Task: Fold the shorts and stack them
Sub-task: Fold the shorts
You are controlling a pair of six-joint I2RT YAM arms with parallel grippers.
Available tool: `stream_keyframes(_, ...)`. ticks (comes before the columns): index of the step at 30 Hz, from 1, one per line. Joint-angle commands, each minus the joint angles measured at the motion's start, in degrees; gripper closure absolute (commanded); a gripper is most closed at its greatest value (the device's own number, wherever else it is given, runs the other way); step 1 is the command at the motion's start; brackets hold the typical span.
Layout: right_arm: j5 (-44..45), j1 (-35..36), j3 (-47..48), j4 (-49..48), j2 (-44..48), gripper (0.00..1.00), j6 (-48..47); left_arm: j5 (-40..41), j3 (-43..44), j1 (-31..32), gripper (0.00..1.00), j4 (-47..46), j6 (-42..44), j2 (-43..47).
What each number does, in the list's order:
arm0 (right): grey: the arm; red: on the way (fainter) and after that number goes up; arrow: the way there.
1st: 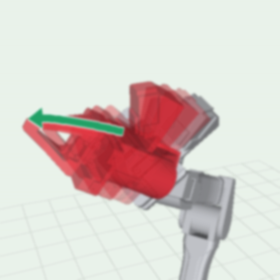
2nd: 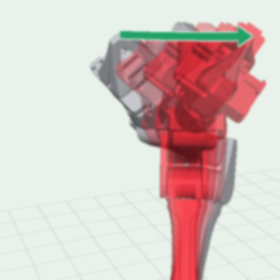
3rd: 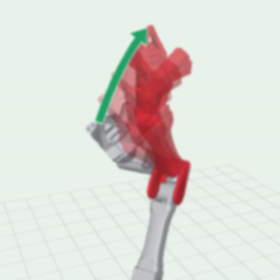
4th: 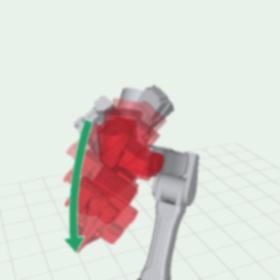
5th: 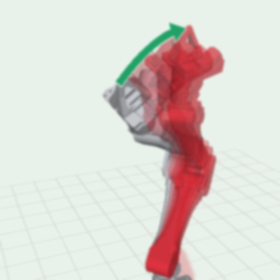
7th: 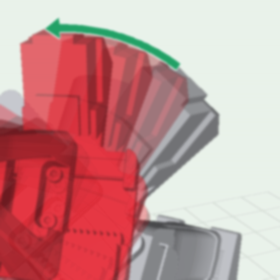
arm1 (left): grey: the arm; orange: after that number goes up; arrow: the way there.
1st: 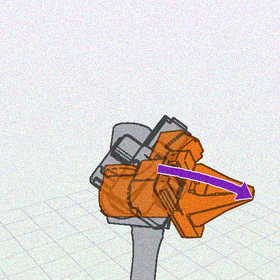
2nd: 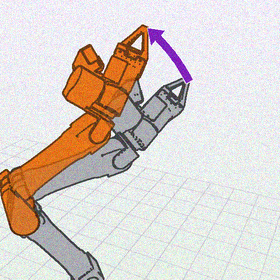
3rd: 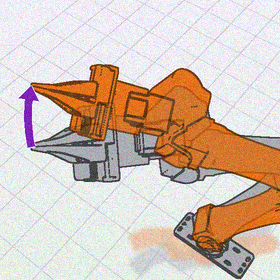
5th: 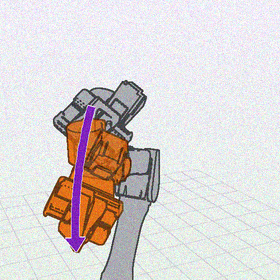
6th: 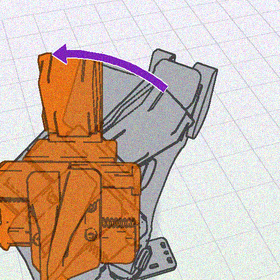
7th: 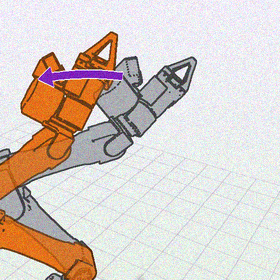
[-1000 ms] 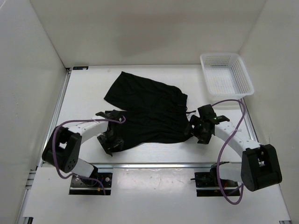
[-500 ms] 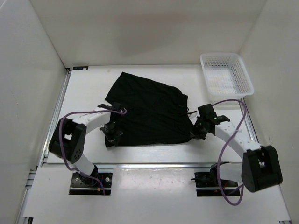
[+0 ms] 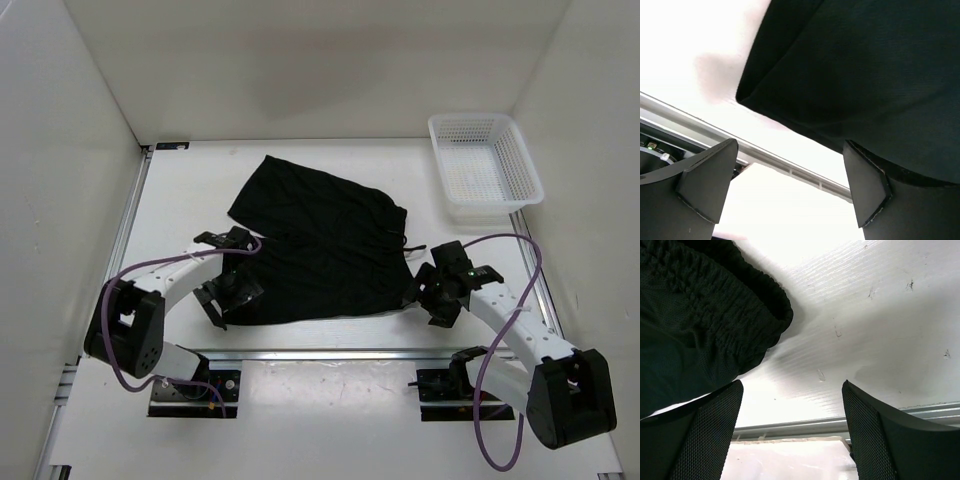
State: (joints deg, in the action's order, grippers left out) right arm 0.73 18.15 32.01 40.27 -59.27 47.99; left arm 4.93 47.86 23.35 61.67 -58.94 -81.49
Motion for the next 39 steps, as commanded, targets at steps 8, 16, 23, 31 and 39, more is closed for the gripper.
stream_keyframes(8,-1.3,0.0,1.9,-2.7,-1.3,0.20,0.3,-0.5,-4.4,-0.2,0.11,-4.8,-3.6,-3.1)
stream_keyframes(16,-4.3,0.0,1.9,-8.3,-6.6,0.41,-0.3,2.5,-1.3,-0.7,0.90,-5.2,-2.9,-7.9)
stream_keyframes(23,-3.6,0.0,2.4,-9.4,-4.6,0.67,-0.8,5.6,3.9,-0.7,0.90,-0.7,-2.4,-0.3)
stream_keyframes(31,-5.5,0.0,0.9,-14.0,-3.3,0.14,-0.3,6.4,7.1,-0.7,0.90,1.3,-1.9,0.8)
stream_keyframes(39,-8.8,1.2,-0.2,-19.8,-9.3,0.47,0.8,6.9,8.7,-0.7,0.90,1.8,-1.9,0.1)
